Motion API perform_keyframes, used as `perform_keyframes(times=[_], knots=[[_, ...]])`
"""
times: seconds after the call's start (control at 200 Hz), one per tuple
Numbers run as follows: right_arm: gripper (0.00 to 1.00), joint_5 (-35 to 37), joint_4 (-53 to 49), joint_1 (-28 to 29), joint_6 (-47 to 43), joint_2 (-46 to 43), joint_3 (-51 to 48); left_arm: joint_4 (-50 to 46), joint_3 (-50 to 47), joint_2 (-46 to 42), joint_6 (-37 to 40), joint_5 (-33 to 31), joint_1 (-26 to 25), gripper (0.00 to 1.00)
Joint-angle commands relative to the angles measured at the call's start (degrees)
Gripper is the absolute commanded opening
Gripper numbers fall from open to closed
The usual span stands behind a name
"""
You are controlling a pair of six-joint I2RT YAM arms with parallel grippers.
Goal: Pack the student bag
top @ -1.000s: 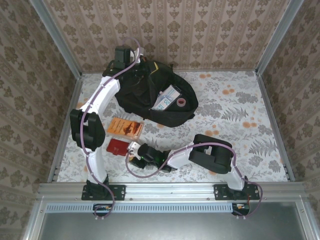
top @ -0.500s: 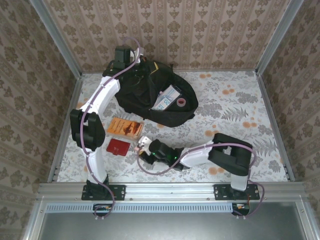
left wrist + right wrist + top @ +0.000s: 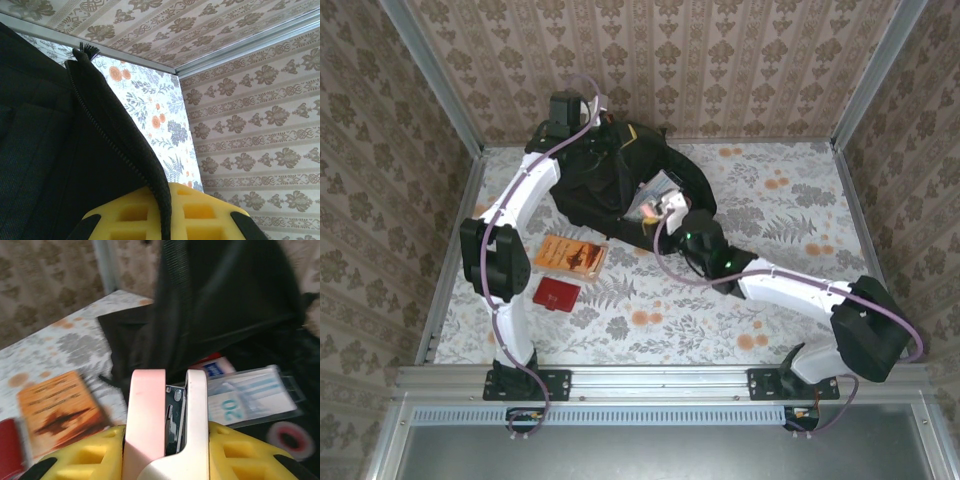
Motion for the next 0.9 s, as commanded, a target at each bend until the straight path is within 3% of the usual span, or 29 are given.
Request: perform_keyframes(times=[0.0, 0.41, 0.89], knots=[[0.32, -2.1, -8.9, -3.9, -3.0, 2.5, 7.2, 2.1, 1.0, -3.9, -0.4, 1.5, 0.6, 0.0], [0.32, -3.7, -21.0, -12.2, -5.8, 24.6, 32.2, 2.4, 1.8, -5.6, -0.8, 2.4, 0.8, 0.0], [0.36, -6.1, -27.6, -13.6, 0.4, 43.7, 54.8, 5.4, 1.3, -6.8, -3.4, 3.8, 1.2, 0.0]])
